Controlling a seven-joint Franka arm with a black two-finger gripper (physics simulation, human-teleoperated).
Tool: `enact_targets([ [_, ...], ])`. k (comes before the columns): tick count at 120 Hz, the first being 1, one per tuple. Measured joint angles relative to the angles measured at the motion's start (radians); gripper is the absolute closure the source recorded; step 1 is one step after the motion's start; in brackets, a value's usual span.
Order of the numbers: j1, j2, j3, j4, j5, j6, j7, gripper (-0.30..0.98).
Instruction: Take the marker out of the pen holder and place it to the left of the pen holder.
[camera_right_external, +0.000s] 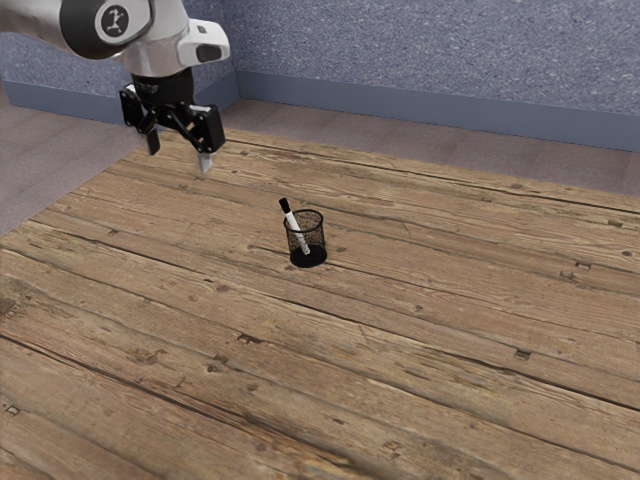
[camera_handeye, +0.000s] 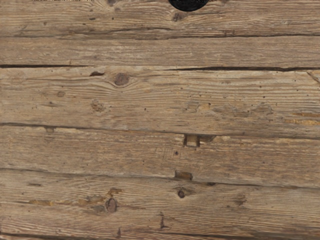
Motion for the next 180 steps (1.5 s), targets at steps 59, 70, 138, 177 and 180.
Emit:
enact_targets([
  [59, -0.065, 0.553, 0.146, 0.196, 0.017, 0.369, -0.067, 0.0],
  [70, -0.066, 0.625, 0.155, 0.193, 0.041, 0.54, -0.084, 0.0],
  [138, 0.083, 0.837, 0.066, 0.242, -0.13, 1.09, -0.129, 0.01],
  [177, 0.084, 0.862, 0.055, 0.268, -0.167, 1.095, -0.12, 0.4],
  [180, 0.084, 0.863, 0.055, 0.267, -0.169, 1.095, -0.119, 0.45],
])
